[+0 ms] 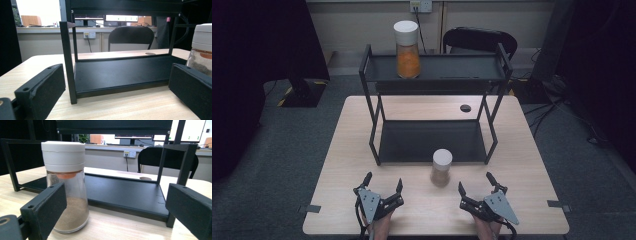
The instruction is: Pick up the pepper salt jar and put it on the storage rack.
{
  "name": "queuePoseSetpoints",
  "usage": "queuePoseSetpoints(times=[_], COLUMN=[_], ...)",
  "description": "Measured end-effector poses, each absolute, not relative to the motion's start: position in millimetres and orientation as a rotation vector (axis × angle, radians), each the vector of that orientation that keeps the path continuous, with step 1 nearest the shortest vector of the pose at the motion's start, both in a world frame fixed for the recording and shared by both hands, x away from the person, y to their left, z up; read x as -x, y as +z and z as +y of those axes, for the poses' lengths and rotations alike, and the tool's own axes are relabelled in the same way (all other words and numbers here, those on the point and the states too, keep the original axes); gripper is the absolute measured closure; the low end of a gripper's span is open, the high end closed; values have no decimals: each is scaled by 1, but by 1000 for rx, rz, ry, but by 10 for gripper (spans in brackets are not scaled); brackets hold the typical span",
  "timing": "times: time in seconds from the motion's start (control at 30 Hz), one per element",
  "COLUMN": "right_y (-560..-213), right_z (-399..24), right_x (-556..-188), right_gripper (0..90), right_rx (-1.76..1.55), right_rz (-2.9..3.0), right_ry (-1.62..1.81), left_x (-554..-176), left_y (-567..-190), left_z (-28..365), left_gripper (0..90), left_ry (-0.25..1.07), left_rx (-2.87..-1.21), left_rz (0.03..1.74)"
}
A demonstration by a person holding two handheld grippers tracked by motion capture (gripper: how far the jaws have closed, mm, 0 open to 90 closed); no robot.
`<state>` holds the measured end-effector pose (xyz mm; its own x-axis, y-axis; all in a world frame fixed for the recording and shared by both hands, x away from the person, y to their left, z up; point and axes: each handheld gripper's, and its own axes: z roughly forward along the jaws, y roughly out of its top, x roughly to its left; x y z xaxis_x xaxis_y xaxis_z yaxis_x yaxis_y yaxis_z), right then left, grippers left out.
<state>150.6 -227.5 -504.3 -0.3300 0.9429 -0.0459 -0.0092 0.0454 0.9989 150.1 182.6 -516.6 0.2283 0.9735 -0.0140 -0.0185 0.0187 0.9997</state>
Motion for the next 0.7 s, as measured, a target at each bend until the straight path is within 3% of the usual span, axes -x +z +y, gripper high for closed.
queuePoseSetpoints(times=[0.7], right_y=[-476], right_z=[-212], right_x=[-167], right_gripper=[47], right_rx=[-912], right_rz=[1528], right_ry=[1539], left_x=[-150], left_y=[-516], left_z=[181], left_gripper=[4], left_ry=[1040], left_rx=[-1281], left_rz=[1038])
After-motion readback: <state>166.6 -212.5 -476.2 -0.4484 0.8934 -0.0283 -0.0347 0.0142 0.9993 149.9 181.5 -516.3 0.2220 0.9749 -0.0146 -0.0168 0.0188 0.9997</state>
